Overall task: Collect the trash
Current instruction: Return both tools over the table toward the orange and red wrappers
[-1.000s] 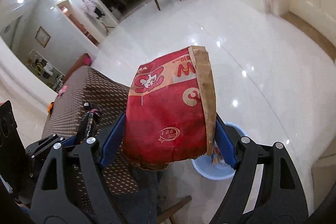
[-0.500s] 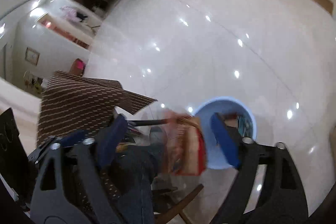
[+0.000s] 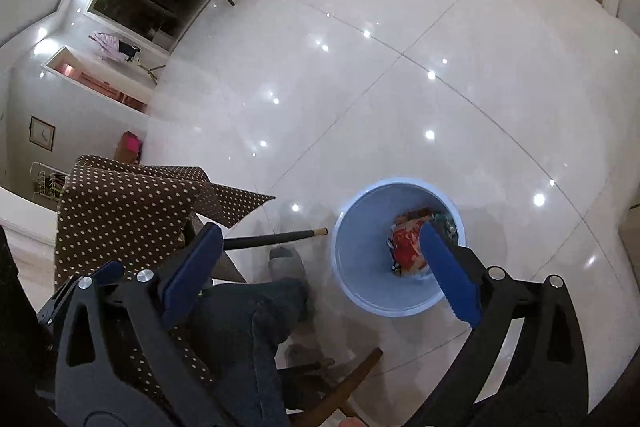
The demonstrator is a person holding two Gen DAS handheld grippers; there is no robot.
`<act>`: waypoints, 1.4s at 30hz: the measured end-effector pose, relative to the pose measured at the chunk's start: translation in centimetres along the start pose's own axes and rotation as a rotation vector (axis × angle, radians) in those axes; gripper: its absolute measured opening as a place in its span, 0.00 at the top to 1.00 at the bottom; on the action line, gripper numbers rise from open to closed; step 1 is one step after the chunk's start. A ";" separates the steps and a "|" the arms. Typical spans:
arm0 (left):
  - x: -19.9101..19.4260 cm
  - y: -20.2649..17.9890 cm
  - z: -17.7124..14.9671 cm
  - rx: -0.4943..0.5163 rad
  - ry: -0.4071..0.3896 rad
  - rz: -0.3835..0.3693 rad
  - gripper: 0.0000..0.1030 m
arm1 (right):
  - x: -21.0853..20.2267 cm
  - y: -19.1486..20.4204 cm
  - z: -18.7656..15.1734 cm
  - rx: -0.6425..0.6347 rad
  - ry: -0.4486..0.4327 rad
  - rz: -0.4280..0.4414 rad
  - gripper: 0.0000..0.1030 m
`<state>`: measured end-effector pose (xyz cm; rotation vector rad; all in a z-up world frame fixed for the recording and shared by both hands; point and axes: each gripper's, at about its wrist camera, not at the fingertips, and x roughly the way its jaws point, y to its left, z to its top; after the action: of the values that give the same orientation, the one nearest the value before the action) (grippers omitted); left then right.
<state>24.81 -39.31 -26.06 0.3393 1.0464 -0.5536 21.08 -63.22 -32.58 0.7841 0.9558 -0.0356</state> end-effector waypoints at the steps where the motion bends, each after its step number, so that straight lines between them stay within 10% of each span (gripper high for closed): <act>1: -0.6 0.1 0.0 0.004 -0.015 -0.005 0.07 | -0.7 0.4 0.2 -0.007 -0.013 0.003 0.06; 24: -20.1 14.6 -3.3 -0.116 -0.437 0.115 0.07 | -10.1 24.2 0.6 -0.416 -0.213 0.127 0.06; 42: -24.7 38.1 -10.8 -0.479 -0.458 0.412 0.07 | 0.2 48.5 -7.1 -0.797 -0.108 0.176 0.06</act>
<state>29.67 3.89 -9.08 -0.0060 0.6100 0.0059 33.40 -23.41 -6.71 0.1203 0.7065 0.4298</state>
